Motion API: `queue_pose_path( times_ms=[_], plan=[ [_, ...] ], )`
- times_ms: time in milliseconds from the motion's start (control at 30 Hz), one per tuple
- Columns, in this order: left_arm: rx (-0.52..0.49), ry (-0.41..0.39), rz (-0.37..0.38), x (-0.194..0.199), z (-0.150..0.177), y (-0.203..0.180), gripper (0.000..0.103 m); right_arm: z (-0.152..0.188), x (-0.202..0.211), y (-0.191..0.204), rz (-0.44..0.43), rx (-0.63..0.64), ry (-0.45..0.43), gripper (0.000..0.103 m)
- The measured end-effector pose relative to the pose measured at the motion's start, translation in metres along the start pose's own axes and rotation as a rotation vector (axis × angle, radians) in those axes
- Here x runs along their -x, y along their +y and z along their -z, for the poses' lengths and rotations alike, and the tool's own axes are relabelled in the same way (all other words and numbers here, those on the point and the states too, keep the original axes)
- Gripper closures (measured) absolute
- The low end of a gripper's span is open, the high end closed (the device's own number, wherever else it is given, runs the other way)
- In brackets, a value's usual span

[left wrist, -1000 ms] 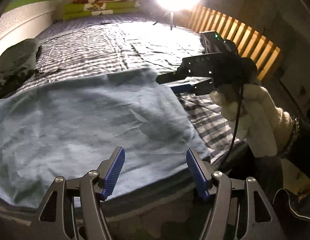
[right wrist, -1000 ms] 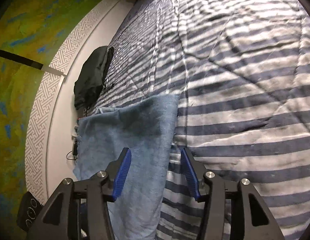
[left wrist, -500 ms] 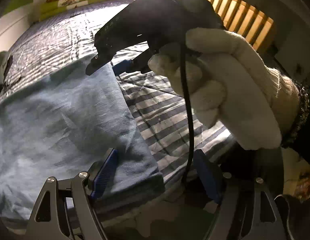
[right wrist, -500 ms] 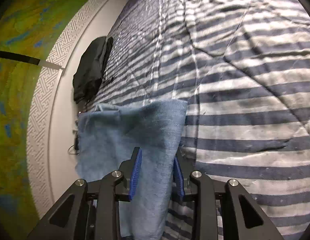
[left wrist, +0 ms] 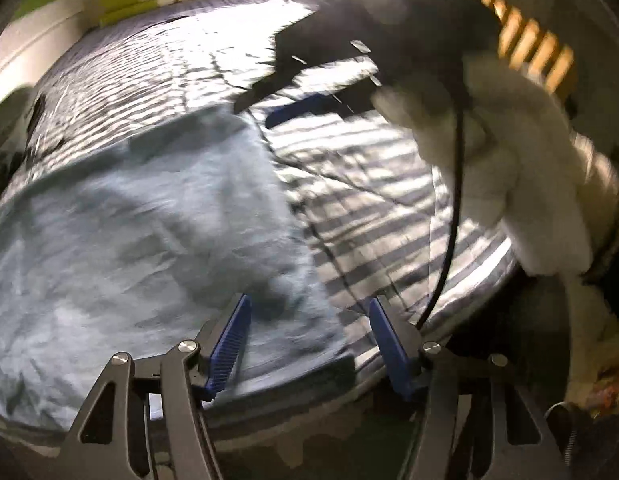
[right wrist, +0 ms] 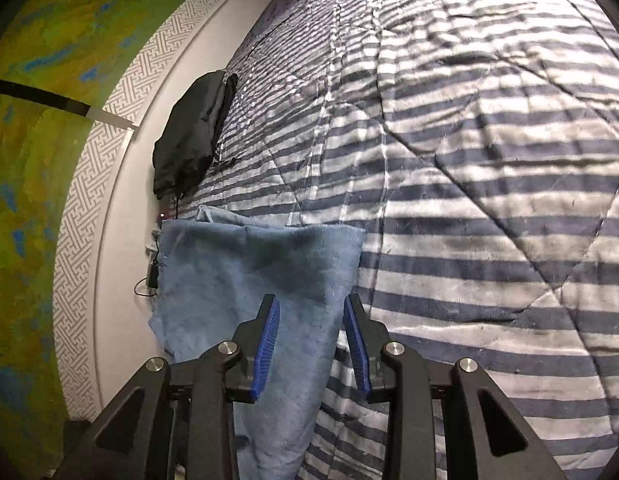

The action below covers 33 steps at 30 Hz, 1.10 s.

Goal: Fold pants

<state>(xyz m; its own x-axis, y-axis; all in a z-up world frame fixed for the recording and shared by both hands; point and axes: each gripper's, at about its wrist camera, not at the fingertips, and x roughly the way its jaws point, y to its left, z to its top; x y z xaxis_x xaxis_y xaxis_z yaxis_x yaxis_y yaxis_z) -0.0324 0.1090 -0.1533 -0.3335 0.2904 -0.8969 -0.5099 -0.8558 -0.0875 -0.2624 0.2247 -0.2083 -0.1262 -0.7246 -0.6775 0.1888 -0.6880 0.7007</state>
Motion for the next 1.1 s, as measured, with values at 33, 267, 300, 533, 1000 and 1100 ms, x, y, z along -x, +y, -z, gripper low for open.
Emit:
queue_pose_path(
  times_ms=[33, 267, 300, 533, 1000, 1100],
  plan=[
    [-0.022, 0.01, -0.022, -0.005, 0.0, -0.006, 0.038, -0.001, -0.001, 0.0, 0.001, 0.0, 0.003, 0.073],
    [-0.069, 0.035, -0.116, -0.034, 0.004, -0.014, 0.05, -0.006, -0.017, 0.004, 0.026, 0.001, 0.03, 0.07],
    [-0.051, 0.023, -0.084, -0.029, 0.005, -0.01, 0.051, -0.006, -0.019, 0.004, 0.024, -0.001, 0.033, 0.069],
    [-0.039, 0.011, -0.059, -0.02, 0.01, -0.001, 0.077, -0.007, -0.023, 0.002, 0.035, -0.02, 0.037, 0.061],
    [0.137, -0.168, 0.106, 0.055, 0.007, 0.045, 0.083, -0.007, -0.015, 0.013, -0.054, -0.172, -0.061, 0.094],
    [0.184, -0.238, 0.147, 0.085, 0.015, 0.06, 0.083, -0.005, 0.004, 0.05, -0.075, -0.134, -0.119, 0.095]
  ],
)
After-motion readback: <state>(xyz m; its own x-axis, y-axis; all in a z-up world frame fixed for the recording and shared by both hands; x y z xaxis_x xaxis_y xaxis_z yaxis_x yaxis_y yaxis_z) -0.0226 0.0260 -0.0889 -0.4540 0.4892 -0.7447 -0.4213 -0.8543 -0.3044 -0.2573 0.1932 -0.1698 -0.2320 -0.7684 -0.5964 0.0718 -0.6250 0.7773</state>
